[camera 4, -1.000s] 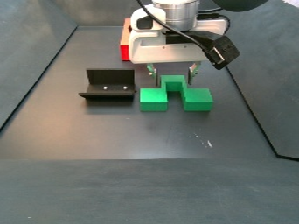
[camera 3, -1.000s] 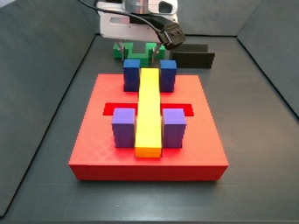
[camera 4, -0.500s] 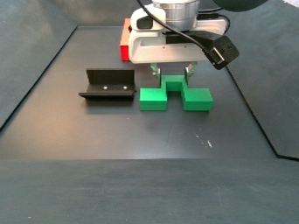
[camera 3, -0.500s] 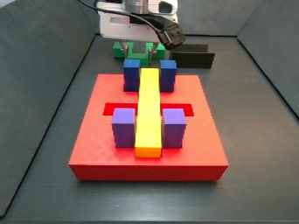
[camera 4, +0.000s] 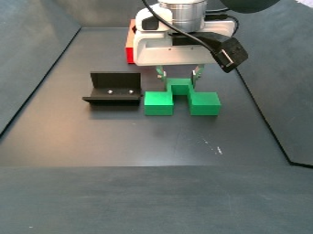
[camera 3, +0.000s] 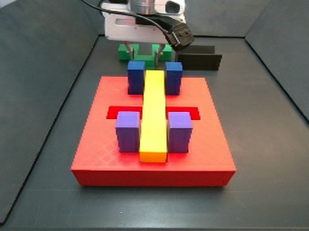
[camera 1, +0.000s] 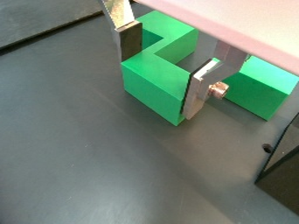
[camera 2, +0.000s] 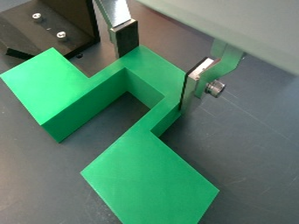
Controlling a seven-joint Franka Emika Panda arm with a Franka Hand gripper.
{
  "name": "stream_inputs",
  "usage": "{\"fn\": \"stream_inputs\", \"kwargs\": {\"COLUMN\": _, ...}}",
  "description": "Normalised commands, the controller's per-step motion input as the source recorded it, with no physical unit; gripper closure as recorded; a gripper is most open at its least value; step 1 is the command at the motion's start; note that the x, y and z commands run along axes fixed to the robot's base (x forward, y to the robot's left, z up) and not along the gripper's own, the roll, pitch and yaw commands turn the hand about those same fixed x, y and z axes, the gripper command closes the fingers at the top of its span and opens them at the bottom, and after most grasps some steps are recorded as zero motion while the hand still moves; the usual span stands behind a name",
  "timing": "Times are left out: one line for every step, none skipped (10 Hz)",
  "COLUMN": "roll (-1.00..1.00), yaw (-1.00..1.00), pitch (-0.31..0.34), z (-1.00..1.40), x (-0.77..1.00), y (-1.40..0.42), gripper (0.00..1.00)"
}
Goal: Pick up the green object. Move up. Place the green object on the fixture. Regrasp the green object. Move to above the board. Insert the green object.
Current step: Pick up the green object.
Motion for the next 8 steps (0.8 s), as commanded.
{"fn": "stream_inputs", "kwargs": {"roll": 0.0, "yaw": 0.0, "pitch": 0.0, "z": 0.0, "x": 0.0, "y": 0.0, "gripper": 1.0}}
{"fn": "stream_inputs", "kwargs": {"roll": 0.0, "yaw": 0.0, "pitch": 0.0, "z": 0.0, "x": 0.0, "y": 0.0, "gripper": 1.0}}
{"fn": "stream_inputs", "kwargs": {"roll": 0.0, "yaw": 0.0, "pitch": 0.0, "z": 0.0, "x": 0.0, "y": 0.0, "gripper": 1.0}}
{"fn": "stream_inputs", "kwargs": {"roll": 0.0, "yaw": 0.0, "pitch": 0.0, "z": 0.0, "x": 0.0, "y": 0.0, "gripper": 1.0}}
{"fn": "stream_inputs", "kwargs": {"roll": 0.0, "yaw": 0.0, "pitch": 0.0, "z": 0.0, "x": 0.0, "y": 0.0, "gripper": 1.0}}
{"fn": "stream_inputs", "kwargs": {"roll": 0.0, "yaw": 0.0, "pitch": 0.0, "z": 0.0, "x": 0.0, "y": 0.0, "gripper": 1.0}}
{"fn": "stream_inputs", "kwargs": {"roll": 0.0, "yaw": 0.0, "pitch": 0.0, "z": 0.0, "x": 0.0, "y": 0.0, "gripper": 1.0}}
{"fn": "stream_inputs", "kwargs": {"roll": 0.0, "yaw": 0.0, "pitch": 0.0, "z": 0.0, "x": 0.0, "y": 0.0, "gripper": 1.0}}
